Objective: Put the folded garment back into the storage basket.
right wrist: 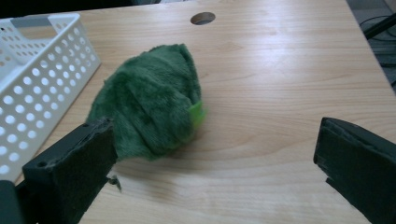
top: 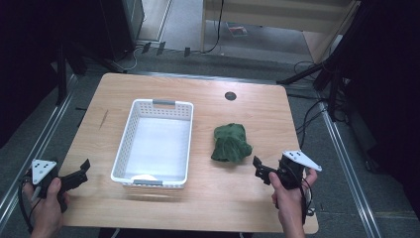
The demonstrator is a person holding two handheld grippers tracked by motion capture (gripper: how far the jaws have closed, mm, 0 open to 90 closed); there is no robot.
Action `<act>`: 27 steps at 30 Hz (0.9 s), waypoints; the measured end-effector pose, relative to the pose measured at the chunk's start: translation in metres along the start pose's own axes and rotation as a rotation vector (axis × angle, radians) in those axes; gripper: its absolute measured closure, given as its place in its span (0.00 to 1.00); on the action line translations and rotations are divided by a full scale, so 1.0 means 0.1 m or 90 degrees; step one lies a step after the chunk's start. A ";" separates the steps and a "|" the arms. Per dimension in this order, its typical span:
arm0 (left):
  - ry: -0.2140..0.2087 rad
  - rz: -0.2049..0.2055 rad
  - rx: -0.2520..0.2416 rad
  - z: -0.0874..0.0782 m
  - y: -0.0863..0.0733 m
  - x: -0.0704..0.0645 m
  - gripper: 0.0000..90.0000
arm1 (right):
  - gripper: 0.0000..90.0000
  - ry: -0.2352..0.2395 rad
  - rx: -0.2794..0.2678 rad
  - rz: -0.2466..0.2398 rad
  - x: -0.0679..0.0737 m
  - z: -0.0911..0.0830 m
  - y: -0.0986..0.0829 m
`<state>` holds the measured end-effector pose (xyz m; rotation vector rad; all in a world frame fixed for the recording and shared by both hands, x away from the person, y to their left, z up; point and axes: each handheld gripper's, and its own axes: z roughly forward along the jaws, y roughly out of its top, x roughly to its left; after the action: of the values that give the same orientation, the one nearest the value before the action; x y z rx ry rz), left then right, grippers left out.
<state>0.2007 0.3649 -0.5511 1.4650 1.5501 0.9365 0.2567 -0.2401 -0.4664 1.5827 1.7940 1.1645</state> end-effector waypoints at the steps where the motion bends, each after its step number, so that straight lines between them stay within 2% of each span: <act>1: 0.000 0.000 0.000 0.00 0.00 0.00 0.00 | 0.00 0.001 0.002 0.001 0.02 0.02 0.02; 5: 0.002 -0.001 -0.001 0.00 0.00 0.00 0.00 | 0.00 0.012 0.008 0.001 0.11 0.11 0.09; 16: 0.002 -0.005 -0.003 0.00 0.00 0.00 0.00 | 0.00 0.033 0.038 -0.024 0.46 0.42 0.25; 22: 0.002 -0.003 -0.001 0.00 0.00 0.00 0.00 | 0.00 0.037 0.048 -0.025 0.57 0.55 0.33; 27: 0.002 -0.002 -0.001 0.00 0.00 0.00 0.00 | 0.00 0.038 0.055 -0.017 0.61 0.63 0.39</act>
<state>0.2005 0.3649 -0.5511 1.4602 1.5537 0.9390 0.3158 -0.1650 -0.4564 1.5819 1.9220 1.1482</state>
